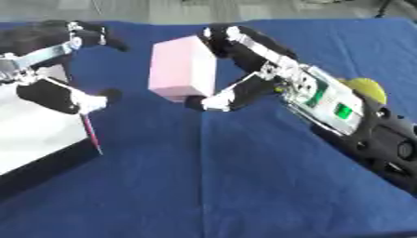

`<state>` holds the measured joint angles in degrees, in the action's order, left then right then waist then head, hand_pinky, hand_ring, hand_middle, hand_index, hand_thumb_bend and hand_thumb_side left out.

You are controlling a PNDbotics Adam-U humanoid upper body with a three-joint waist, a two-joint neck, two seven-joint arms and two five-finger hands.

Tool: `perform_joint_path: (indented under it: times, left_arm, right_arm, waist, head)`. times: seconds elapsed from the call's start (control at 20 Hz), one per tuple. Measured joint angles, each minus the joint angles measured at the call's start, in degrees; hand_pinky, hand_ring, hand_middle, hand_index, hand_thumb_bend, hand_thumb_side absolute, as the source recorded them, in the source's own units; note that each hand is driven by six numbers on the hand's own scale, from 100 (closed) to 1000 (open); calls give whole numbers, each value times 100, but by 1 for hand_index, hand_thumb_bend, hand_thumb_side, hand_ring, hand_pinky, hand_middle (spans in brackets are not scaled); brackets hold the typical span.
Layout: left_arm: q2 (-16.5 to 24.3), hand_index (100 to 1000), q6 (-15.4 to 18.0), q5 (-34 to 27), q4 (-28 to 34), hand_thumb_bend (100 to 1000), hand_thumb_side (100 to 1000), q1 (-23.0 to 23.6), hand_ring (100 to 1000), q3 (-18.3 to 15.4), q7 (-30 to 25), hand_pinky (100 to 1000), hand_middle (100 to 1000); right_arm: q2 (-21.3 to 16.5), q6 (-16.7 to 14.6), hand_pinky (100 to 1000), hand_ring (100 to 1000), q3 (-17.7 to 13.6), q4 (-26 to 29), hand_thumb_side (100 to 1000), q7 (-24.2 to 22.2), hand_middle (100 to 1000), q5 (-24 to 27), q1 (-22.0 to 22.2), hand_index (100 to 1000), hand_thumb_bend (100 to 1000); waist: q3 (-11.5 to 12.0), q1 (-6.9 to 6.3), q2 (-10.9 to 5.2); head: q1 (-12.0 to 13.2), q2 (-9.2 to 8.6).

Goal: Pick up the objects with one hand, pass them to the other hand, and then place them into the box on the other side of the table.

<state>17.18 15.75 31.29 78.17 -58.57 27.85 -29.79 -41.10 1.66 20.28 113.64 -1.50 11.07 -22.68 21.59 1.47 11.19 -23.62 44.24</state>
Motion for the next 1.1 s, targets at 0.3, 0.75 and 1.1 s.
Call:
perform_joint_path:
  times: [0.3,0.75,1.1]
  left_arm:
    - [-122,856,-191,-49,149,517,646,0,904,43,-166,929,806]
    - [-164,851,-567,-75,468,546,678,3,921,60,-388,970,808]
    - [-186,847,-825,-276,627,528,692,9,929,63,-579,995,805]
  right_arm:
    - [6,-56,751,607,42,-120,100,-108,472,-253,-9,600,100]
    - [6,-243,751,606,73,-171,100,-181,472,-611,113,599,100]
    - [8,-284,750,606,73,-188,100,-187,471,-708,143,598,100]
  waist:
    - [6,0,29]
    - [7,0,56]
    - [8,0,67]
  head:
    - [1,0]
    - [2,0]
    - [4,-1]
